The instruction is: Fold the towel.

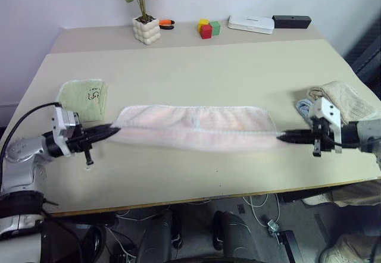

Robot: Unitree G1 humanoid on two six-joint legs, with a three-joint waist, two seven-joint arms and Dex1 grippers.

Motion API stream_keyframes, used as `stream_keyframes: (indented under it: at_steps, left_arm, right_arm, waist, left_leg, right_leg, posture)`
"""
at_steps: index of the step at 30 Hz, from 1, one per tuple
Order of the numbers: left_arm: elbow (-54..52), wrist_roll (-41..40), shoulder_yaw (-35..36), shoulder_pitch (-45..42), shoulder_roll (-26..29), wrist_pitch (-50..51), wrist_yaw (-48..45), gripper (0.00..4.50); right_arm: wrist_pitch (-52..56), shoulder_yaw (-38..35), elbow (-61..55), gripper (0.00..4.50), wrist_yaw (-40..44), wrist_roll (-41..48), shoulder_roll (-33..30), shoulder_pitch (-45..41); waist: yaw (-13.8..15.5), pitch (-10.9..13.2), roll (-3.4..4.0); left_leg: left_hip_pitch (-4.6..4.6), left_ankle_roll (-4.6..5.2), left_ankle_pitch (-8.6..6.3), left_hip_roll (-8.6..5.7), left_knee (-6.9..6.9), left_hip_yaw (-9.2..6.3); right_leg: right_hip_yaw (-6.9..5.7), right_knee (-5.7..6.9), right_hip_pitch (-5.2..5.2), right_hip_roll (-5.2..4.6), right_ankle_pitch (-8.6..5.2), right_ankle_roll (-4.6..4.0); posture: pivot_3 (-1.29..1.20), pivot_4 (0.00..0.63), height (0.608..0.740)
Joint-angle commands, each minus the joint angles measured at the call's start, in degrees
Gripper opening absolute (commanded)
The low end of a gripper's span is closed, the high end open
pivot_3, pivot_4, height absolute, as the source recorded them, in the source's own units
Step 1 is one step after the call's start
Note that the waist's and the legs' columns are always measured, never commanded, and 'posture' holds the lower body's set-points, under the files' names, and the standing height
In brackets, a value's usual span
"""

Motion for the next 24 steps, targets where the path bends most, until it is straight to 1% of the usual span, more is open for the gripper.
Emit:
stream_keyframes:
  at_steps: [1, 4, 7, 11, 17, 24]
  left_arm:
    - [2.9, -1.2, 2.9, -2.6, -0.6, -0.3, 1.8, 0.00]
    - [5.4, -0.5, 2.7, -5.1, -1.9, -0.8, 3.5, 0.00]
    - [8.6, 1.9, 1.6, -6.9, -3.3, -3.7, 5.2, 0.00]
    - [13.2, 5.1, -0.7, -9.2, -4.1, -4.5, 5.9, 0.00]
    - [18.1, 9.4, -2.8, -11.8, -5.0, -5.5, 9.3, 0.00]
    - [23.2, 10.7, -2.3, -16.1, -5.3, -6.3, 10.4, 0.00]
  right_arm:
    - [-5.3, 0.5, 4.7, 0.02, -1.3, -2.0, 1.7, -4.0]
    - [-10.0, 1.6, 10.7, 0.02, -3.0, -4.4, 3.6, -8.2]
    - [-14.9, 2.9, 16.6, 0.02, -5.8, -7.1, 6.2, -12.6]
    - [-20.1, 4.3, 23.1, 0.02, -9.0, -10.1, 9.1, -16.7]
    - [-25.6, 6.1, 30.2, 0.02, -11.2, -13.5, 11.7, -19.2]
    - [-28.1, 6.2, 35.5, 0.02, -12.5, -14.8, 12.9, -21.6]
  waist:
    - [-0.1, 0.0, 0.00]
    - [-0.2, 0.0, 0.00]
    - [-0.2, 0.0, 0.00]
    - [-0.2, 0.0, 0.00]
    - [-0.2, 0.0, 0.00]
    - [-0.4, 0.0, 0.00]
  left_leg:
    - [0.00, 0.09, 0.05, 0.00, -0.01, 0.01]
    - [0.01, 0.12, 0.09, 0.02, -0.01, 0.04]
    - [0.01, 0.12, 0.10, 0.02, 0.00, 0.05]
    - [0.01, 0.12, 0.11, 0.02, 0.00, 0.06]
    - [0.01, 0.13, 0.12, 0.01, 0.00, 0.09]
    - [0.01, 0.12, 0.13, 0.02, 0.01, 0.09]
  right_leg:
    - [0.00, 0.00, 0.01, 0.02, 0.07, 0.13]
    - [0.00, 0.04, 0.01, 0.07, 0.09, 0.16]
    - [0.00, 0.04, 0.02, 0.08, 0.09, 0.16]
    - [0.00, 0.05, 0.03, 0.09, 0.09, 0.17]
    - [0.00, 0.07, 0.04, 0.10, 0.09, 0.17]
    - [0.00, 0.10, 0.04, 0.12, 0.10, 0.19]
  posture:
    - [0.00, 0.150, 0.740]
    - [0.00, 0.150, 0.740]
    - [0.00, 0.150, 0.740]
    - [0.00, 0.150, 0.740]
    - [0.00, 0.150, 0.740]
    - [0.00, 0.150, 0.740]
